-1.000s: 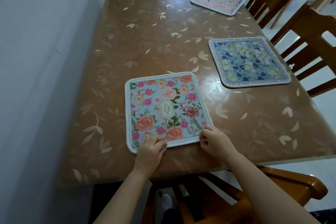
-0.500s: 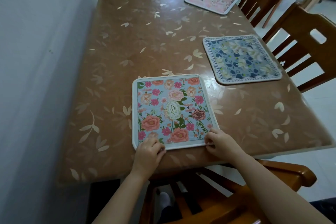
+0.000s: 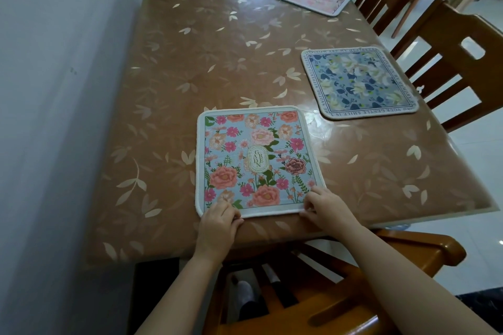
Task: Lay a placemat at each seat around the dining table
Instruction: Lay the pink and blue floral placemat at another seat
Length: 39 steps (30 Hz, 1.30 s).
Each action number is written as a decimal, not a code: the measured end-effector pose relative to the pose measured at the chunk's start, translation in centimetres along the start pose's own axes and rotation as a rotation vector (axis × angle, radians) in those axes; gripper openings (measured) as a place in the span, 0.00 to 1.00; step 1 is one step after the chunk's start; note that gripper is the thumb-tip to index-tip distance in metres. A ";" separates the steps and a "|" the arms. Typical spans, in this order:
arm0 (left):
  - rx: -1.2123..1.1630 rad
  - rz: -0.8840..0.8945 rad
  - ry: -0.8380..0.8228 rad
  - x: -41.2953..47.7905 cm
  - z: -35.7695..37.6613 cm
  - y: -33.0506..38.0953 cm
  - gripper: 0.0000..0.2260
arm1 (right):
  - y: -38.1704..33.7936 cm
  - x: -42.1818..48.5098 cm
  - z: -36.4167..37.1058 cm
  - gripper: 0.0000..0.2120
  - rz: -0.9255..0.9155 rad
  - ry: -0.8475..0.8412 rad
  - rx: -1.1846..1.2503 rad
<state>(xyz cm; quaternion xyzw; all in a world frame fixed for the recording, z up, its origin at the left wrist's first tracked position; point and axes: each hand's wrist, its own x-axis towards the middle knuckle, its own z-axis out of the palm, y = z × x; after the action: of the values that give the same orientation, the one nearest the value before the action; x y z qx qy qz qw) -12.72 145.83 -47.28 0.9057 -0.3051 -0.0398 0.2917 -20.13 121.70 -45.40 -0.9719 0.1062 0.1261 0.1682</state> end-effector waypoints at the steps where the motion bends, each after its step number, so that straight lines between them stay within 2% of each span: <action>1: 0.001 -0.003 0.002 0.0 0.0 0.0 0.07 | 0.0 0.0 0.0 0.10 0.002 0.000 0.002; 33: 0.002 -0.066 0.035 -0.3 0.7 0.3 0.06 | -0.1 0.3 0.4 0.09 -0.050 -0.023 -0.007; 39: -0.032 -0.103 0.055 0.1 0.2 -1.3 0.09 | 1.1 0.0 -0.6 0.15 0.048 0.059 0.137</action>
<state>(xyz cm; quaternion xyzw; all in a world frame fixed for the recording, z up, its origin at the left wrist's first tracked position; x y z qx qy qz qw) -11.96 146.49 -48.21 0.9161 -0.2495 -0.0346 0.3121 -20.28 120.48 -45.18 -0.9585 0.1429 0.0940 0.2279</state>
